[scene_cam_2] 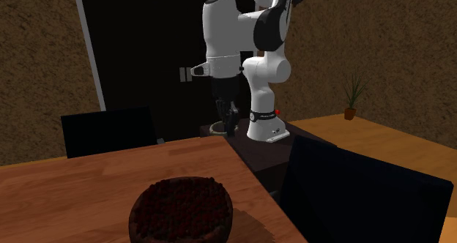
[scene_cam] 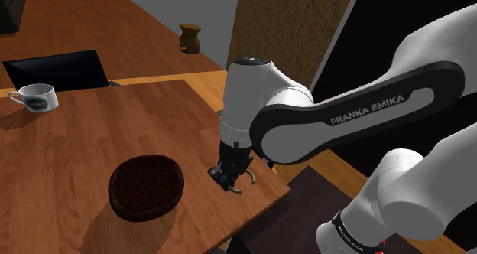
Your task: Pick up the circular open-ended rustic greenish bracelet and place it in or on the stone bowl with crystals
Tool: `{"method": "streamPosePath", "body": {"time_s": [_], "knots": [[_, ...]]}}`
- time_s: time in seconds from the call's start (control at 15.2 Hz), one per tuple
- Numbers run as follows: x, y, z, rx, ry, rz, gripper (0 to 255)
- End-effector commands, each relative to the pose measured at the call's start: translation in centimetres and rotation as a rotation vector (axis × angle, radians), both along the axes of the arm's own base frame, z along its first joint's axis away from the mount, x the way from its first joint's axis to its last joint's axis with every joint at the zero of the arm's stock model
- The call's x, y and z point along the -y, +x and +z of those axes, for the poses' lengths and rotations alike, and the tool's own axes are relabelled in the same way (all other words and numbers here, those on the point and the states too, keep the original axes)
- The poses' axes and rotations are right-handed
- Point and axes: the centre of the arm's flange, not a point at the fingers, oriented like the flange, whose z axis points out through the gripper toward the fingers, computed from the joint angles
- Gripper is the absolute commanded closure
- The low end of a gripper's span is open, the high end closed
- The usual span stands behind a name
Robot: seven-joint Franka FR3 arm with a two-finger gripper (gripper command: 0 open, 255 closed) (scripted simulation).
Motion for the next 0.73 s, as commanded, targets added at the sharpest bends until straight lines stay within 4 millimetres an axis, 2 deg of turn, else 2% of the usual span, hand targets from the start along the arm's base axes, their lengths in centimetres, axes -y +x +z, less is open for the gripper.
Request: {"method": "streamPosePath", "body": {"time_s": [0.0, 0.26, 0.66], "knots": [[0.1, 0.0, 1.1, -0.001, 0.000, 0.000, 255], [0.1, 0.0, 2.8, -0.001, 0.000, 0.000, 255], [-5.7, 5.4, 2.8, -0.001, 0.000, 0.000, 255]]}}
